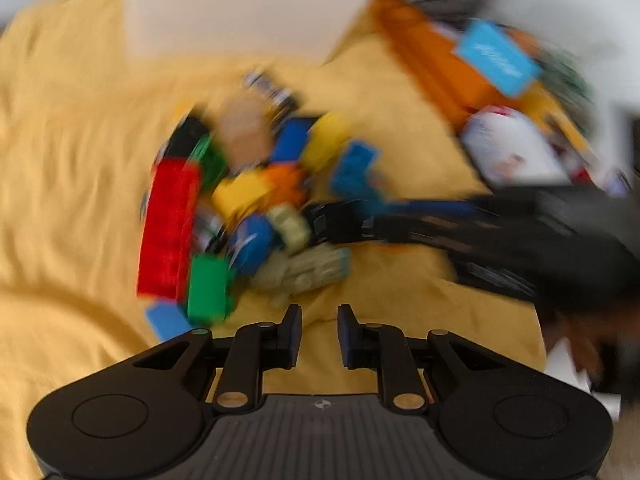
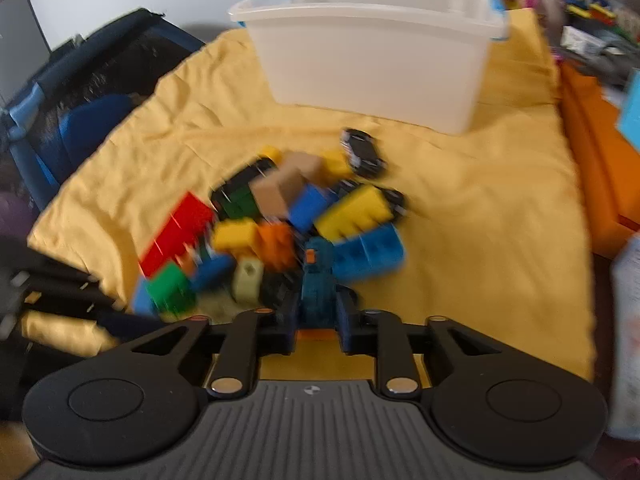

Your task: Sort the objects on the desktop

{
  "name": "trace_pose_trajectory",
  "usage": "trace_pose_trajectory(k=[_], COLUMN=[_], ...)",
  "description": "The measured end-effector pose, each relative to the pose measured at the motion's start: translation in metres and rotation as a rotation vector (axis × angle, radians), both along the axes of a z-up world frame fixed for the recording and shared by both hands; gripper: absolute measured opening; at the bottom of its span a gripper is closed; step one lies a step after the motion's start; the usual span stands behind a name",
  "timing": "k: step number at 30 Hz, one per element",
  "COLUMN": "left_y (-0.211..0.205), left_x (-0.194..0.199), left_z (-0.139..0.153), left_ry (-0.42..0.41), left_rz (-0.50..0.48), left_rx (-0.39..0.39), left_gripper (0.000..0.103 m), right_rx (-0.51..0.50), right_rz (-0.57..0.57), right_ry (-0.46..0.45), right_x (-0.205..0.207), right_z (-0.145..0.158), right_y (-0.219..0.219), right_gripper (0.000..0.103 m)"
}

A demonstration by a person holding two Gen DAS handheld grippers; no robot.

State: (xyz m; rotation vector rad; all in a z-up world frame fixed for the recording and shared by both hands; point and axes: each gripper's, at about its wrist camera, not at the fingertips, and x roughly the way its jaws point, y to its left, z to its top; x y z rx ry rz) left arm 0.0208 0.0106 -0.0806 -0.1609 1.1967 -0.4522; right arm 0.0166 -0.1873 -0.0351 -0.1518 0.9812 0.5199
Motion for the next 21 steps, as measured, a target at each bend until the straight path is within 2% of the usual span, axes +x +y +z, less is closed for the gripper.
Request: trace_pose_trajectory(k=[3,4,6,9,11,15,16,17,19,21], left_y=[0.009,0.010,0.006,-0.006,-0.015,-0.020,-0.019,-0.020,-0.020,-0.019], left_x=[0.009,0.011,0.016,0.021,0.025,0.035,0.036,0.036,0.032,0.020], left_z=[-0.012,-0.011,-0.008,-0.009,-0.007,-0.003,-0.002,-0.003,-0.004,0.001], left_ry=[0.053,0.049,0.014,-0.013,-0.026,-0.048,-0.071,-0.080,-0.067,-0.068], left_rz=[0.101,0.118,0.126,0.098,0.106,0.151,0.142,0.121,0.087,0.038], left_rx=[-0.027,-0.038,-0.042,0.002,0.017,-0.005,-0.011,0.001,0.026,0.048], left_gripper=[0.027,0.033,0.040,0.047,0.059,0.057,0.035,0.030,0.030,0.030], right_rx=[-0.024,-0.027,-0.030,-0.032,-0.028,-0.019,-0.019,-0.017,-0.001,-0.008], right_rz=[0.005,0.011,0.019,0.016,0.017,0.020,0.016,0.008,-0.012,-0.003], right_ry=[0.001,0.006,0.011,0.028,0.019,-0.006,-0.007,-0.007,-0.023,-0.032], right_x=[-0.015,-0.020,-0.026,-0.030,-0.035,-0.038,-0.037,-0.036,-0.034,-0.032], right_z=[0.006,0.007,0.008,0.004,0.004,0.004,0.002,0.001,-0.001,-0.004], right_y=[-0.014,-0.017,-0.022,-0.022,-0.021,-0.022,-0.021,-0.021,-0.022,-0.019], right_gripper=[0.020,0.020,0.020,0.020,0.021,0.021,0.023,0.025,0.037,0.038])
